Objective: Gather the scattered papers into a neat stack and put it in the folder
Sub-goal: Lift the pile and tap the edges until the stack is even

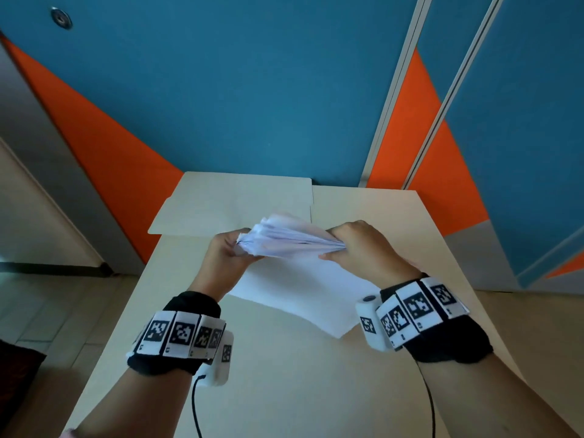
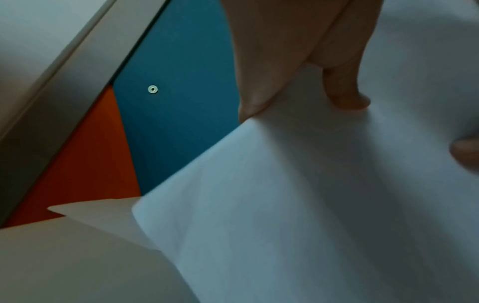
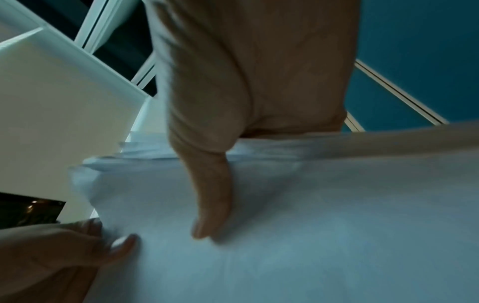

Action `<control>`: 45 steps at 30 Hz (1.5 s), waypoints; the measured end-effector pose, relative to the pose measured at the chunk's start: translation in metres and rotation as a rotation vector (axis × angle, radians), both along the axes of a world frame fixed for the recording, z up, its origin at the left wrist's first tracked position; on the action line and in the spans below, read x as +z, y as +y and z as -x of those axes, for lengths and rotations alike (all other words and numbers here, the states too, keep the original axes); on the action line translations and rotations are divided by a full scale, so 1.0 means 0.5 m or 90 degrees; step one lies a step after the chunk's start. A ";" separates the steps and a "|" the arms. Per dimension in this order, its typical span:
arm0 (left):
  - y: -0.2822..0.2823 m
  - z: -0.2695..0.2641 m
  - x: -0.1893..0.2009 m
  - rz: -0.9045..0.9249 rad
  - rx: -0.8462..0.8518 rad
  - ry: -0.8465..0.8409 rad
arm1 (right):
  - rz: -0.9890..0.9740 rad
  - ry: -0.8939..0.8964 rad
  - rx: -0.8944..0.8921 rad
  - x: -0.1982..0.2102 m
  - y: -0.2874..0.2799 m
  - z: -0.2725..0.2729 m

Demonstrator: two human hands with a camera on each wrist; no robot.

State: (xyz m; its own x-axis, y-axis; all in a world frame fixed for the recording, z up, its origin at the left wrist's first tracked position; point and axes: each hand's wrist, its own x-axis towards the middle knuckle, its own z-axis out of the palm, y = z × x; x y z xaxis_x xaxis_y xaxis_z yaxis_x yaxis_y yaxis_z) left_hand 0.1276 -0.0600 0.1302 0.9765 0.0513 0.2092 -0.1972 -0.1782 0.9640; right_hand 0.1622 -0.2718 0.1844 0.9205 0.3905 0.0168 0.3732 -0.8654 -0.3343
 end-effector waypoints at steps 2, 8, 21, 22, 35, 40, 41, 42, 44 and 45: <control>0.010 -0.002 -0.002 -0.005 0.086 -0.033 | -0.034 0.046 -0.015 0.006 -0.009 0.003; 0.029 0.017 -0.059 0.303 0.092 0.127 | -0.373 0.112 -0.109 -0.001 -0.063 0.027; -0.015 0.015 0.020 0.229 0.017 0.016 | -0.700 0.189 -0.179 -0.074 -0.070 0.072; -0.012 0.014 0.007 0.218 0.031 0.031 | -0.704 0.194 -0.182 -0.079 -0.070 0.070; -0.028 0.016 -0.001 0.025 0.163 -0.106 | -0.869 -0.085 -0.238 -0.055 -0.012 0.058; -0.019 0.018 0.006 -0.048 0.151 -0.176 | -0.873 -0.132 -0.282 -0.058 -0.005 0.037; -0.015 0.017 0.006 -0.066 0.143 -0.187 | -0.873 -0.135 -0.293 -0.060 -0.008 0.035; -0.010 0.015 0.005 -0.079 0.136 -0.194 | -0.876 -0.139 -0.303 -0.062 -0.013 0.034; -0.001 0.014 0.001 -0.084 0.124 -0.195 | -0.881 -0.148 -0.307 -0.066 -0.023 0.034; 0.002 0.014 -0.001 -0.077 0.123 -0.195 | -0.883 -0.150 -0.302 -0.067 -0.028 0.035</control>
